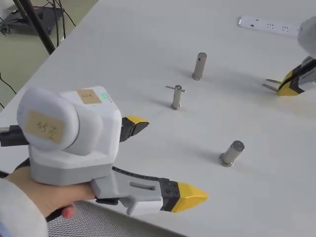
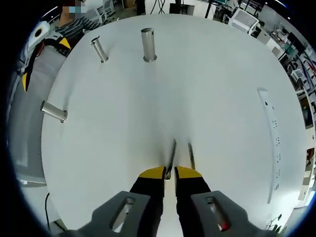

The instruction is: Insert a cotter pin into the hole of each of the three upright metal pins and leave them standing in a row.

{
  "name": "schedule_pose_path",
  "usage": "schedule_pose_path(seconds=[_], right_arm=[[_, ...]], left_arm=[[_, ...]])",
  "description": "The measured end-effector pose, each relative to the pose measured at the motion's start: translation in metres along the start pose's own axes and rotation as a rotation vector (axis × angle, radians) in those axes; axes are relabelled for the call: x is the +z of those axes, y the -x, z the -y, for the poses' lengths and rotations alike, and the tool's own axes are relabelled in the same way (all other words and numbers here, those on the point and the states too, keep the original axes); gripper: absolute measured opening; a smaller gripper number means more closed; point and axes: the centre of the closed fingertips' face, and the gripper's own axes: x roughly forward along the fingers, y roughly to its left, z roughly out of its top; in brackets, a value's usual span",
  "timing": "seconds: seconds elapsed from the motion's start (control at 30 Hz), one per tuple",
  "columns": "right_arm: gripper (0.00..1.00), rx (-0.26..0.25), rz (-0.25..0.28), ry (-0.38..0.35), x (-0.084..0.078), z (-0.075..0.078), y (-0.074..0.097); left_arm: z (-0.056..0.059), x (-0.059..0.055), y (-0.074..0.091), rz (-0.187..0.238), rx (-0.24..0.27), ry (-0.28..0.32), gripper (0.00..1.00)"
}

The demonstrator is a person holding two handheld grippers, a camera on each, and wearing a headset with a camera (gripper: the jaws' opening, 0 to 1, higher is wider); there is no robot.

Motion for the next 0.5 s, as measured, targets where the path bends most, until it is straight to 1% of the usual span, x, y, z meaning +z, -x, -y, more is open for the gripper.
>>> schedule_pose_path(seconds=[0.1,0.23,0.27,0.37,0.43,0.5], right_arm=[[0.02,0.003,-0.05,0.042,0.0,0.0,0.0],[0.02,-0.011,-0.12,0.038,0.0,-0.001,-0.002],[0.02,-0.008,-0.146,0.057,0.0,-0.001,-0.002],[0.01,-0.008,-0.184,0.083,0.0,-0.001,-0.002],[0.01,-0.009,-0.194,0.076,-0.003,0.006,-0.004],[0.0,-0.013,-0.21,0.099,-0.003,0.011,-0.003]], left_arm=[[-0.001,0.001,0.0,0.003,0.003,0.0,0.93],[-0.002,0.0,0.001,0.005,0.007,0.003,0.93],[-0.002,-0.001,0.001,0.004,0.008,0.008,0.93],[-0.001,-0.002,0.002,0.006,0.013,0.013,0.93],[0.0,-0.003,0.003,0.005,0.01,0.013,0.93],[0.001,-0.005,0.004,0.002,0.008,0.009,0.93]])
